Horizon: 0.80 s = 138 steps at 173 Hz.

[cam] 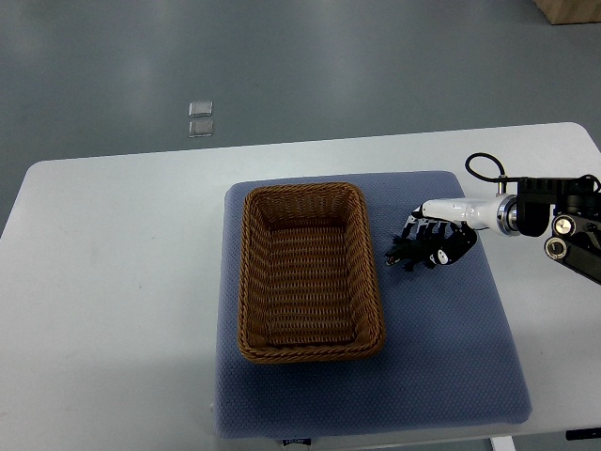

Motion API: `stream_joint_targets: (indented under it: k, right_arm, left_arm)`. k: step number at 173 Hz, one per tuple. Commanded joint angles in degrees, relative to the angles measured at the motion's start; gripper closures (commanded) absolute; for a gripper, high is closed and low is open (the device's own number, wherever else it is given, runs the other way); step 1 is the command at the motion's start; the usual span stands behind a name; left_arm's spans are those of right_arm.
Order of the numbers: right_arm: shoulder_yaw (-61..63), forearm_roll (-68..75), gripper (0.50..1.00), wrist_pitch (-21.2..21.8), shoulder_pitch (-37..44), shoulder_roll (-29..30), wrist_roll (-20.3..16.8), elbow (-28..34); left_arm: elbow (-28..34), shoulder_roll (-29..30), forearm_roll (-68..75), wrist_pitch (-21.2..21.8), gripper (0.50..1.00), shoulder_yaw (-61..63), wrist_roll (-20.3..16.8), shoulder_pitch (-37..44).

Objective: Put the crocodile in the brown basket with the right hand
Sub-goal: 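Lift the crocodile up off the cushion with the right hand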

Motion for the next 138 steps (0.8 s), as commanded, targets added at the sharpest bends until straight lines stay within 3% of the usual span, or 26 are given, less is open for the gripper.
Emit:
stream_joint_targets:
  k: [1,78,138]
  right_arm:
    - [0.1,0.1,0.91,0.2,1.0,-0.7,0.2,0.0]
    - [0.4,1.7,0.897,0.9,6.5,-5.1,0.4,0.4]
    - [0.5,5.4,0.897,4.1,12.3,-6.8,0.2,3.8]
  left_arm:
    - [0.0,0.0,-0.1,0.0,0.5,0.0,0.0,0.0]
    - [-0.1,0.0,0.0,-0.1,0.5,0.0,0.0,0.0]
    - [-0.2,0.0,0.0,-0.1,0.5,0.1,0.0,0.0]
